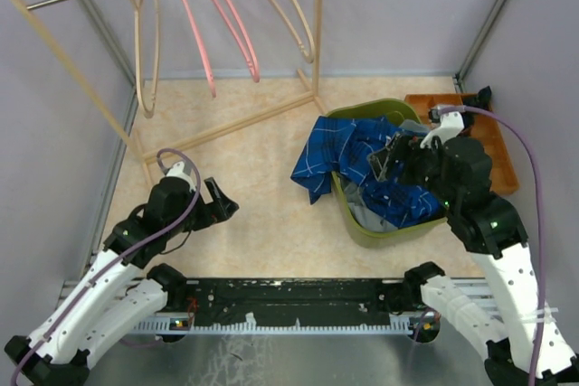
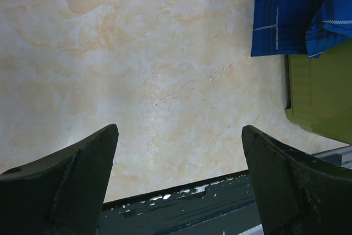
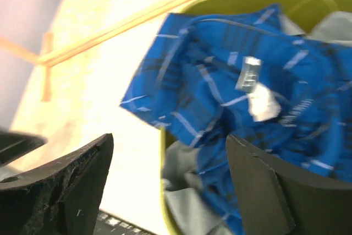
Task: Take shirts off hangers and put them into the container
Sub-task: Place the shirt in the bin.
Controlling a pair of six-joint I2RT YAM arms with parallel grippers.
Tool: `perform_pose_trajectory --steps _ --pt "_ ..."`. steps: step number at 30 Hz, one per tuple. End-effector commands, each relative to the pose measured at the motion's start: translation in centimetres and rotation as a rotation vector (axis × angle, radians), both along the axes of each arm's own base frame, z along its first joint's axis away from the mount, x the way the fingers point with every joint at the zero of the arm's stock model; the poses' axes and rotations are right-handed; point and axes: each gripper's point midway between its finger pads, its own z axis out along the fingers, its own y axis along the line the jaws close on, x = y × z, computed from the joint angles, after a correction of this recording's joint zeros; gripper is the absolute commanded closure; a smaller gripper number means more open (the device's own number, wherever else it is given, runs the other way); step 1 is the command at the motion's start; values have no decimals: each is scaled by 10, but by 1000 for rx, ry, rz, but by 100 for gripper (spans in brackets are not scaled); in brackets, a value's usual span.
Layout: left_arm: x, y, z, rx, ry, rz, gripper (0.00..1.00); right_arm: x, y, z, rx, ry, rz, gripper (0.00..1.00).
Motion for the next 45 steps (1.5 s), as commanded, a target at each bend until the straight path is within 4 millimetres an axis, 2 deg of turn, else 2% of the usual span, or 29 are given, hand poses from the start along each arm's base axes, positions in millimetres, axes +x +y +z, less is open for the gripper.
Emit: perform_pose_trajectory --steps 1,3,5,8,11,13,16,18,21,25,30,33,35,39,41,45 --pt "3 -3 5 -18 -19 -9 1 -29 62 21 166 -28 367 21" --pt "2 -2 6 -19 -24 -3 1 -36 79 14 212 0 458 25" --pt "2 -1 7 -23 -29 4 1 -38 90 -5 177 41 474 27" --pt "2 1 7 -29 -30 16 1 -47 115 -39 17 74 510 27" --pt "1 0 8 -33 -32 15 1 -59 144 -62 -189 26 544 24" --pt "1 1 9 -28 -31 18 1 -51 151 -82 -328 18 505 22" --pt "0 3 12 -27 -34 21 1 -31 154 -120 -504 59 411 18" --pt "1 4 14 -25 -41 28 1 -21 159 -135 -551 59 366 16" --pt "1 6 18 -25 -52 38 1 -2 161 -141 -537 5 224 12" --pt "2 7 20 -22 -57 40 1 9 171 -147 -475 -22 158 8" --pt "1 6 18 -23 -50 37 1 17 170 -181 -461 70 -16 3" --pt "2 5 17 -24 -49 36 1 20 171 -202 -468 112 -73 3" --pt "2 5 18 -22 -49 34 1 24 173 -209 -480 117 -95 3" --pt "2 7 18 -15 -49 38 1 39 164 -219 -494 126 -181 3" --pt "1 6 18 -19 -49 37 1 46 153 -235 -490 168 -242 3" --pt "2 7 18 -17 -49 40 1 57 151 -249 -420 141 -254 15"
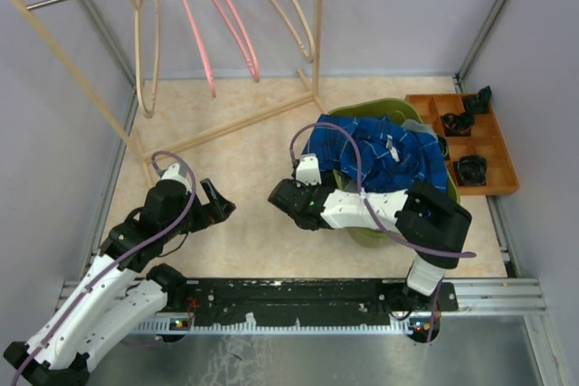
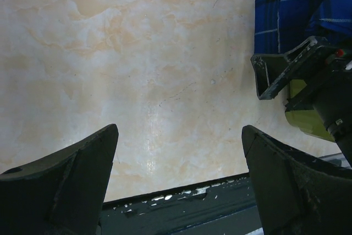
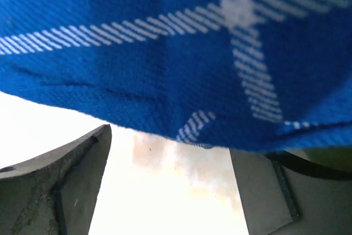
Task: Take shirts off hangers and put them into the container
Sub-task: Place the shirt in the bin.
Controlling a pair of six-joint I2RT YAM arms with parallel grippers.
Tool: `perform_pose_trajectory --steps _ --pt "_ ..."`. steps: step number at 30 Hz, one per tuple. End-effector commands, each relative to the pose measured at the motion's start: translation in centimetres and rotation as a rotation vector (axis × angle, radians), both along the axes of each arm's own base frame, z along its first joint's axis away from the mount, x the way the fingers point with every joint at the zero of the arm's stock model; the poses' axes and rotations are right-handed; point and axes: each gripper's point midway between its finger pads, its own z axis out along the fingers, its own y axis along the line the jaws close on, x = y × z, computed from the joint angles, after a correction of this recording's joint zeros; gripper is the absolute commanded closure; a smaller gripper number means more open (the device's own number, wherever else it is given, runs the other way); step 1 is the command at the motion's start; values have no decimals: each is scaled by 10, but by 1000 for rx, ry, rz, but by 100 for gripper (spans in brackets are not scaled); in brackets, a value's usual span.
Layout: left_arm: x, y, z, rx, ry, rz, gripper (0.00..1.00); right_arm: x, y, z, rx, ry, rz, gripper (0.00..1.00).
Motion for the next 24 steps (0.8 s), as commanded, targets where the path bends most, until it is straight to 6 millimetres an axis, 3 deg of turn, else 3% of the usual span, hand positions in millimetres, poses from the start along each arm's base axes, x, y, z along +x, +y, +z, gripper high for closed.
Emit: perform_pose_trajectory --steps 1,8,10,11,14,15,19,21,24 --pt "4 0 14 -18 -32 14 1 29 6 9 155 -144 -97 19" --pt "5 -2 14 -20 -28 7 1 41 17 -8 110 -167 -73 54" --pt "5 -2 16 -20 -30 5 1 42 17 -4 89 -171 -79 70" --pt "4 -1 16 -16 -32 5 1 43 17 3 86 -173 -74 84" --pt "3 4 14 1 -31 20 1 39 25 41 126 -206 -25 99" --pt "3 5 13 2 -32 23 1 36 27 73 191 -243 -8 100" --pt "3 6 12 0 -39 28 1 22 24 157 366 -328 74 100" --pt "4 4 12 -5 -41 26 1 15 8 197 412 -389 88 100" --pt "6 1 11 -8 -38 17 1 10 -37 238 388 -477 14 100"
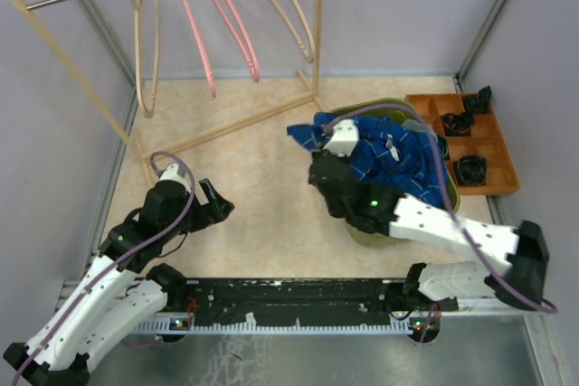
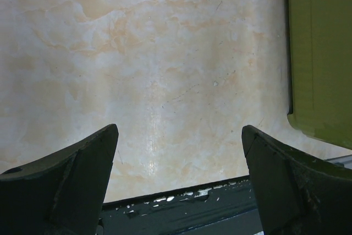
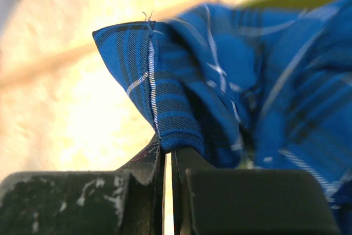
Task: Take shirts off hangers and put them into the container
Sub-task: Place the shirt in the bin, then reset both arms
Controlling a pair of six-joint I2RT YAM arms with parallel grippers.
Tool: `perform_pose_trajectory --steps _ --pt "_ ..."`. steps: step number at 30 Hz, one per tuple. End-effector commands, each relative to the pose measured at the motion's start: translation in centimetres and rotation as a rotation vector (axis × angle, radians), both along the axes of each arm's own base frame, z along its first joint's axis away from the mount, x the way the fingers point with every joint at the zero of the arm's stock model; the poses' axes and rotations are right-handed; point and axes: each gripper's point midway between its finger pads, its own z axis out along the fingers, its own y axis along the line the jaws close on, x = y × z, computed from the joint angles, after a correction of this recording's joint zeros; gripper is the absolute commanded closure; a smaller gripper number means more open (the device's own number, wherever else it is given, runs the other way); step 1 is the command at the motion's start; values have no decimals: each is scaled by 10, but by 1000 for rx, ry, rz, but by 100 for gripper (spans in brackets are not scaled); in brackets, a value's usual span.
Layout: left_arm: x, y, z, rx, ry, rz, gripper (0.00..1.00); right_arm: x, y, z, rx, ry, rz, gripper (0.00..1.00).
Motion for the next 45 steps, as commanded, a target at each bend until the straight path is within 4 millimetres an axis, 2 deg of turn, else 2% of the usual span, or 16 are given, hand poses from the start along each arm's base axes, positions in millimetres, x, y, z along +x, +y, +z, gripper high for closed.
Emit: perform_pose_trajectory --steps 1,4,6,8,9,12,15,18,20,22,25,28,31,36,40,45 --pt "6 -3 11 -17 -32 0 1 -3 -62 82 21 -150 -122 100" --pt "8 -6 9 -17 -28 -11 1 -5 -102 86 -39 -119 -179 100" --pt "8 -7 7 -14 -25 -16 1 -7 -129 78 -83 -74 -240 98" --pt "8 -7 6 -12 -22 -16 1 -12 -154 59 -81 -3 -322 97" --pt "8 -7 5 -14 -21 -14 1 -13 -163 48 -79 34 -342 96" --pt "7 -7 6 -21 -24 -16 1 -14 -183 -3 -68 198 -363 92" --pt "6 -7 6 -23 -22 -18 1 -20 -196 -55 -105 368 -385 84" --pt "5 -7 5 -24 -19 -20 1 -26 -196 -77 -135 447 -381 78" --pt "5 -8 5 -24 -18 -22 1 -24 -191 -71 -118 440 -360 73" --pt "5 -8 6 -24 -18 -23 1 -21 -190 -52 -89 396 -349 65" --pt "5 -9 6 -28 -15 -25 1 -19 -189 -7 -23 288 -316 48" --pt "6 -10 6 -34 -16 -24 1 -26 -192 38 50 174 -281 37" --pt "6 -11 5 -42 -16 -24 1 -37 -196 72 130 87 -252 29" --pt "7 -14 5 -47 -9 -34 1 -46 -191 98 229 29 -206 25" --pt "7 -13 7 -40 -10 -32 1 -45 -184 107 271 12 -177 25" --pt "6 -11 10 -45 -24 -23 1 -48 -161 115 317 9 -54 25"
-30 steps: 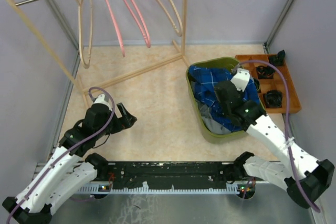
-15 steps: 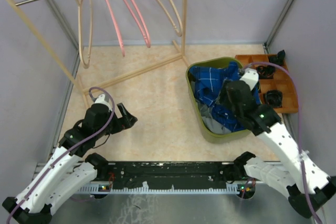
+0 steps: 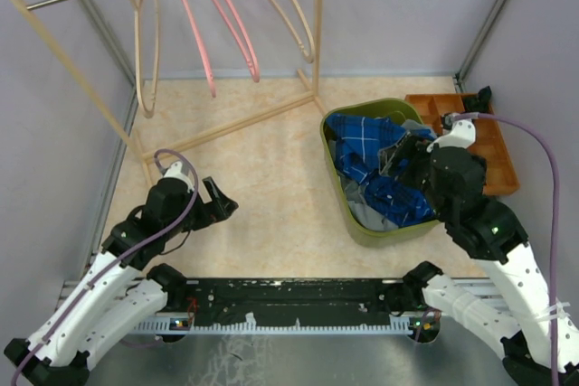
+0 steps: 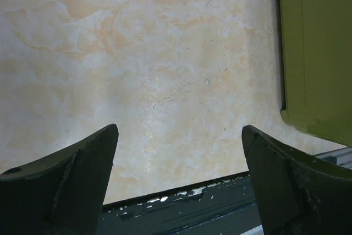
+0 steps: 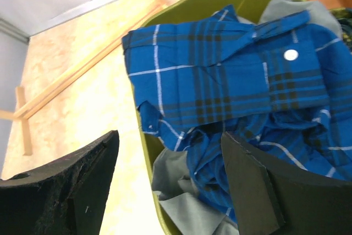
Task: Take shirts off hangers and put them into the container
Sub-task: Reset both arms
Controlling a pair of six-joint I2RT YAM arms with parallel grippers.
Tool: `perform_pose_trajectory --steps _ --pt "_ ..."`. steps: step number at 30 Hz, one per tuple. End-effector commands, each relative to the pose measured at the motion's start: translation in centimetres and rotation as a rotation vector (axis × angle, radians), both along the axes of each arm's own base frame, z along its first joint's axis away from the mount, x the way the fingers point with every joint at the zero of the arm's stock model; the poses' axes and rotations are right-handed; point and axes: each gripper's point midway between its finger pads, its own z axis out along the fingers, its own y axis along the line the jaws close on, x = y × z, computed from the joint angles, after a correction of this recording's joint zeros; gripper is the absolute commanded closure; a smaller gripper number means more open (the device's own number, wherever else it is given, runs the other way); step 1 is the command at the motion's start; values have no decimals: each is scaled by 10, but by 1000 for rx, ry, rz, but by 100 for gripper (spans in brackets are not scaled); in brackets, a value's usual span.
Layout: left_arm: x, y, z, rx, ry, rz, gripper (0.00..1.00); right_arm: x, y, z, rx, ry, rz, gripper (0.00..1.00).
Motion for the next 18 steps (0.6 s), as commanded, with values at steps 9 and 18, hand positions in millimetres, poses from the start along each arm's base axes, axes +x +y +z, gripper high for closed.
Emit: perform_pose_trajectory --steps 9,18 --pt "5 30 46 48 -57 148 1 -31 4 54 52 -261 171 9" --pt "19 78 91 265 -195 275 1 -41 -13 45 33 -256 125 4"
